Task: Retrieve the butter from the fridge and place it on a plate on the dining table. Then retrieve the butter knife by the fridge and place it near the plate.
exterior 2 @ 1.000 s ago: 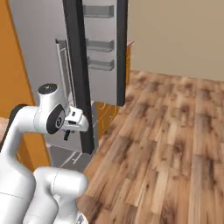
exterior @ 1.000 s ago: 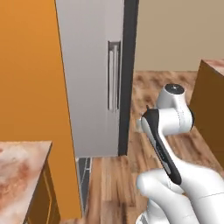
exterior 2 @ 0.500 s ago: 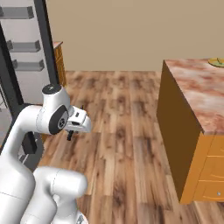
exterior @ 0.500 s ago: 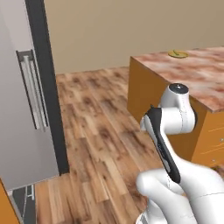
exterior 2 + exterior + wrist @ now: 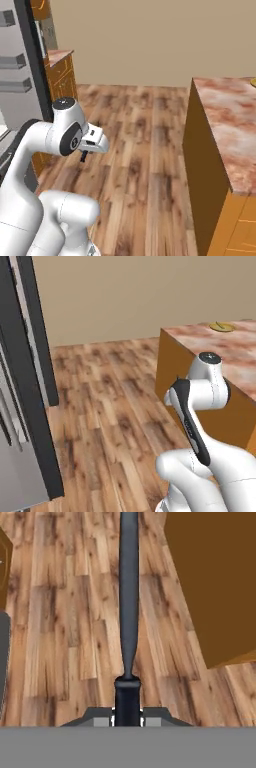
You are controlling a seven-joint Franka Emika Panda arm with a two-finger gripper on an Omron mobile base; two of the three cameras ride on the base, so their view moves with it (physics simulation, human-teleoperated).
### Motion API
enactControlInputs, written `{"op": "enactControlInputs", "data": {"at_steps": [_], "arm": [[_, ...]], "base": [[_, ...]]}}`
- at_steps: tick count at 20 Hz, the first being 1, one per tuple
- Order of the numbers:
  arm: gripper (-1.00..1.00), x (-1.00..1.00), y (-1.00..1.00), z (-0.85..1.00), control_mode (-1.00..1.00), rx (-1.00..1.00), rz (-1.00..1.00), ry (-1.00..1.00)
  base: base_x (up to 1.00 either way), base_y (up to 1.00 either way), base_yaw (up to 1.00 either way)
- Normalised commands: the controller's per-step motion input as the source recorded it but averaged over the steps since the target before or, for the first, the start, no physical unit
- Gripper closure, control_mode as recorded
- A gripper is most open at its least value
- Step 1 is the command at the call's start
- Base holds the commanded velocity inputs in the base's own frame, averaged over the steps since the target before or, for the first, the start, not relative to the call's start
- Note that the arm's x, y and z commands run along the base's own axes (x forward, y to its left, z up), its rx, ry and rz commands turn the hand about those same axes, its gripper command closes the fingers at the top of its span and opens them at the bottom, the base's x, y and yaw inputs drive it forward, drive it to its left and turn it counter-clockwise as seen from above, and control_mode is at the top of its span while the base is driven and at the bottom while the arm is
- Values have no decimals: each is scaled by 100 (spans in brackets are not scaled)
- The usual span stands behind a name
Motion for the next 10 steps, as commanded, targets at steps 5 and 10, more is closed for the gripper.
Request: {"op": "enactControlInputs", "data": {"at_steps": [5, 10], "arm": [[100, 0, 0, 0, 100, 0, 0, 0], [100, 0, 0, 0, 100, 0, 0, 0]], "base": [[100, -58, 25], [100, 0, 8]]}}
